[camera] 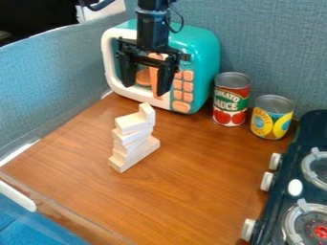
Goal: Remove the L rectangle from the tower.
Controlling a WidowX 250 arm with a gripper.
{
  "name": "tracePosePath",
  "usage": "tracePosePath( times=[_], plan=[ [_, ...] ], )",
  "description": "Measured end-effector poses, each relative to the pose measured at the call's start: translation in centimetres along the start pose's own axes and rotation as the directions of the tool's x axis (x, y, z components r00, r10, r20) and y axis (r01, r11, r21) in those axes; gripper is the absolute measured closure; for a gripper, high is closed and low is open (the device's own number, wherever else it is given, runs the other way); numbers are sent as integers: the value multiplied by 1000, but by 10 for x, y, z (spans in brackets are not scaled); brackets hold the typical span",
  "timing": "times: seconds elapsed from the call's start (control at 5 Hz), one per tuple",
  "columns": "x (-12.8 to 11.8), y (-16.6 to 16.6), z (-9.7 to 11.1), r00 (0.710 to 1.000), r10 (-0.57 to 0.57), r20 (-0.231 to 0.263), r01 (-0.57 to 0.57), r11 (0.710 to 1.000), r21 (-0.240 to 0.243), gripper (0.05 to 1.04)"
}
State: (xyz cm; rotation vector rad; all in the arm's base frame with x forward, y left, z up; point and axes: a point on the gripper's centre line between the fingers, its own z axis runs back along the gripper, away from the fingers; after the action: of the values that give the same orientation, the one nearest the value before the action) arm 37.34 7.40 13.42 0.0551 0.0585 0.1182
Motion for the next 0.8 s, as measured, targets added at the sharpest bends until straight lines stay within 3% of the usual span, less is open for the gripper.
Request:
tracePosePath(
  times=[0.2, 0.4, 0.8],
  plan=[
    [1, -2, -18, 999, -4, -47, 4, 1000, -9, 83],
    [27, -5, -25, 995, -101, 5, 101, 994, -33, 83],
    [38, 9, -29, 971, -237, 4, 237, 971, 13, 83]
  ],
)
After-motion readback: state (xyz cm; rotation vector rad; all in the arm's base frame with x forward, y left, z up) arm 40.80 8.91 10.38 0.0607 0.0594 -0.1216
